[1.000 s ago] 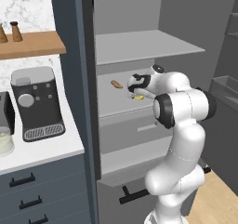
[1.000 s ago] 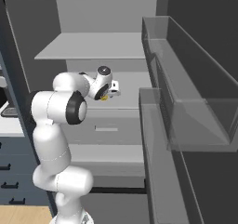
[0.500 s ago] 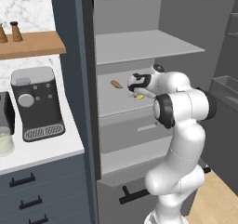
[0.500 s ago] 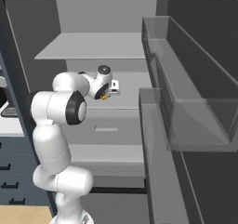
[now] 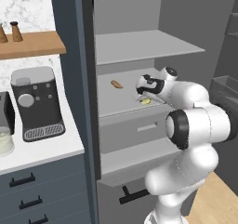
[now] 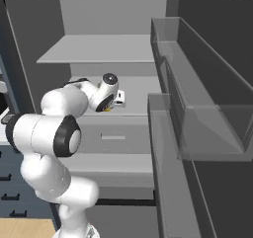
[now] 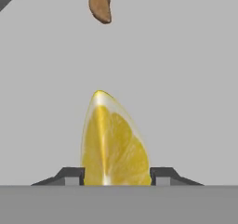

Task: Grab a lemon wedge from the fridge and one ice cube from the ice bowl, and put them in the glass of lemonade.

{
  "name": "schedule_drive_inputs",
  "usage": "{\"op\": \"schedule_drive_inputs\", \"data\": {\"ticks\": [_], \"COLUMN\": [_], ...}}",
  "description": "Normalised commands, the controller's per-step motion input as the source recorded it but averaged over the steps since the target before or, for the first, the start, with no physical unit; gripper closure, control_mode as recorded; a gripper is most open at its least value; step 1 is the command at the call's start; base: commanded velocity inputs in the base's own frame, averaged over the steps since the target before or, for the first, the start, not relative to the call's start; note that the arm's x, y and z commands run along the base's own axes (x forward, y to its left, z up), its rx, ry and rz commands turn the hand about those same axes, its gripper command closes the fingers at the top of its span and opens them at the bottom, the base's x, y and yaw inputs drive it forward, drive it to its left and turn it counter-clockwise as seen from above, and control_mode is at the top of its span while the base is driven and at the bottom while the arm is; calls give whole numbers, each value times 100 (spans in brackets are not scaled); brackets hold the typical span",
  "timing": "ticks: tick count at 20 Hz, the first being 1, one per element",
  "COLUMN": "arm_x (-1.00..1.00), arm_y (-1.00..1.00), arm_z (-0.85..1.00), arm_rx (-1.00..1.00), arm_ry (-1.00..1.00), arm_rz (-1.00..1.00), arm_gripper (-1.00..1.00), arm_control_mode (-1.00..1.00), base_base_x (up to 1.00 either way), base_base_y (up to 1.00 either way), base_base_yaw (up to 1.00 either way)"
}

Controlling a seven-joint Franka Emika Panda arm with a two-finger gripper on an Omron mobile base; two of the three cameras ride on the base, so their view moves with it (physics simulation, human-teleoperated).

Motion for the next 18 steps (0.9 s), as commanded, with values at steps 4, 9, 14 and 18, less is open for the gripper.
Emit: {"op": "schedule_drive_inputs", "data": {"ticks": [4, 9, 14, 18], "arm_x": [-100, -100, -100, -100], "arm_y": [-16, -17, -12, -3], "arm_z": [68, 100, 98, 80], "arm_rx": [9, 5, 1, 0], "arm_ry": [0, 3, 13, 6], "arm_rz": [0, 0, 0, -1], "arm_gripper": [100, 100, 100, 100], "arm_control_mode": [-100, -100, -100, -100], "base_base_x": [0, 0, 0, 0], "base_base_y": [0, 0, 0, 0], "base_base_yaw": [0, 0, 0, 0]}}
